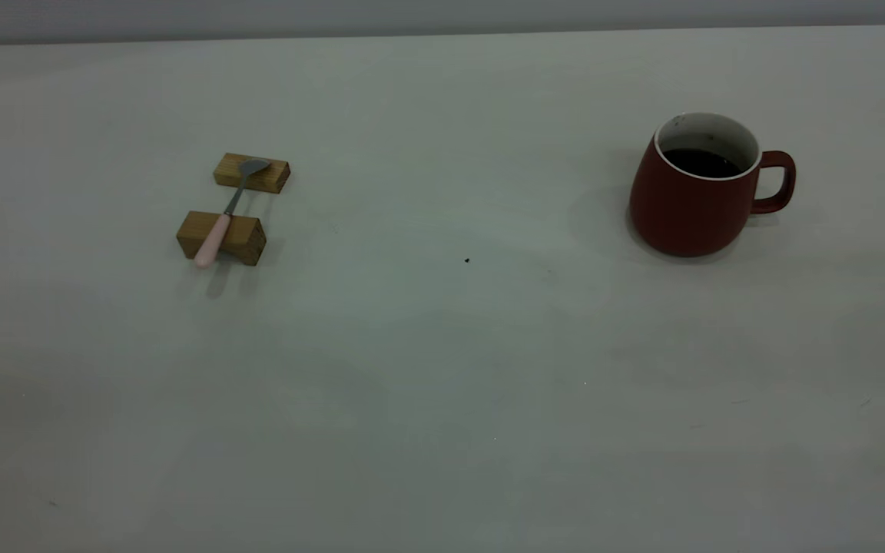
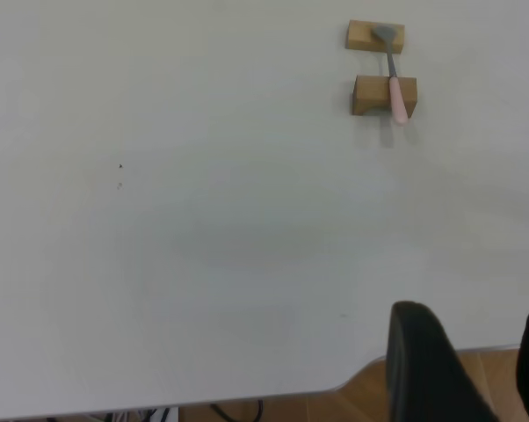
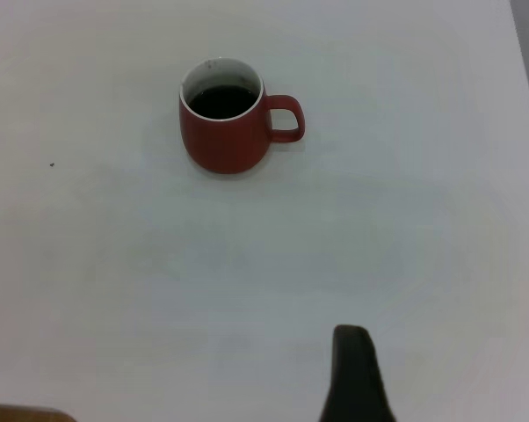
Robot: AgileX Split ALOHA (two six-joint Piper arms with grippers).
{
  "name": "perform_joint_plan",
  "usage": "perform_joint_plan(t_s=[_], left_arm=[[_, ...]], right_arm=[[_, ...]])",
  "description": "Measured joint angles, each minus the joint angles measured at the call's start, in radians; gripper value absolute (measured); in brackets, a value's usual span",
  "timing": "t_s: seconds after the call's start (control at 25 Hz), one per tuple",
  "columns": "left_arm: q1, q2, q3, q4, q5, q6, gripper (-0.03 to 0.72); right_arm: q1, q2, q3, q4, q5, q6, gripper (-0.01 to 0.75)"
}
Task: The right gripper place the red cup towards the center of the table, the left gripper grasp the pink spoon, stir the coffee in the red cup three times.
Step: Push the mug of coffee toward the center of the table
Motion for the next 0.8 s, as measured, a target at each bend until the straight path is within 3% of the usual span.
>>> perform_joint_plan(t_s=[0.32,0.52,0.8], left_arm=[[0.000,0.000,0.000,0.000,0.000,0.000,0.342],[0.000,0.000,0.000,0.000,0.000,0.000,0.342],[0.000,0.000,0.000,0.000,0.000,0.000,0.342]], right_arm=[[0.000,0.082,-0.031,-0.004,0.003,0.000,0.586],[0.000,0.396,-0.147,-0.016,-0.023,-0.062,0.586],[0.001,0.927,-0.285,-0.014,-0.165,-0.264,0.619]])
